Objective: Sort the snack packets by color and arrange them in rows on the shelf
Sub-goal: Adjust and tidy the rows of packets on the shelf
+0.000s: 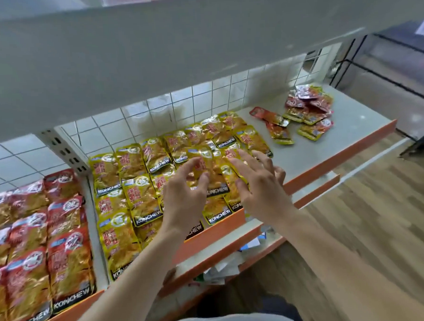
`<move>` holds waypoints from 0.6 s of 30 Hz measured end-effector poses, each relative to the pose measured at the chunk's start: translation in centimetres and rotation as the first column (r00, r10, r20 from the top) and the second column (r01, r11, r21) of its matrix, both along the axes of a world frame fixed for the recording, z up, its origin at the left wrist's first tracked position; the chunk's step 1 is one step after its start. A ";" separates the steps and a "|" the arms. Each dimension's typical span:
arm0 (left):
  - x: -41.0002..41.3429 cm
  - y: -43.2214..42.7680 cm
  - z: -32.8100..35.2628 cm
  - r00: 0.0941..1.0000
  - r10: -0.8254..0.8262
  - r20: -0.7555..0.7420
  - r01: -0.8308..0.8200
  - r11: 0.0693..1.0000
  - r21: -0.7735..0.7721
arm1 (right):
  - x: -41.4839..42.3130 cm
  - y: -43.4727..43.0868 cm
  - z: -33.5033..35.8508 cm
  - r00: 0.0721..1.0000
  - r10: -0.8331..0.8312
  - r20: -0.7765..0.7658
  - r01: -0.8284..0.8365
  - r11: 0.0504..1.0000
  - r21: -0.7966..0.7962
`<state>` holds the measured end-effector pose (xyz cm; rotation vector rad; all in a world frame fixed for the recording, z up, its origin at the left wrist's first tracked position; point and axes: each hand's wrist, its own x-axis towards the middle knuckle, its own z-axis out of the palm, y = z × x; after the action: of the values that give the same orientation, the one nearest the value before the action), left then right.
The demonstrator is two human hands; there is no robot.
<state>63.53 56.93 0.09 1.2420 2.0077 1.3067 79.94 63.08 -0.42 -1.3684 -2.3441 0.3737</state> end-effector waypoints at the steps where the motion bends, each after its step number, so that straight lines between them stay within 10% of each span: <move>1: 0.0 0.7 0.0 0.999 -0.003 -0.037 0.003 1.000 -0.014 | 0.0 0.8 -0.2 1.000 0.011 0.007 -0.011 1.000 -0.015; 18: -1.8 13.3 -3.1 0.759 -0.130 -0.639 -0.224 0.869 -0.442 | -2.3 16.7 -2.9 0.921 0.331 0.206 -0.310 0.942 -0.128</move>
<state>61.72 70.23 -3.02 1.5050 2.6306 0.2789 77.61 79.78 -3.31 -1.1114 -2.7835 0.4466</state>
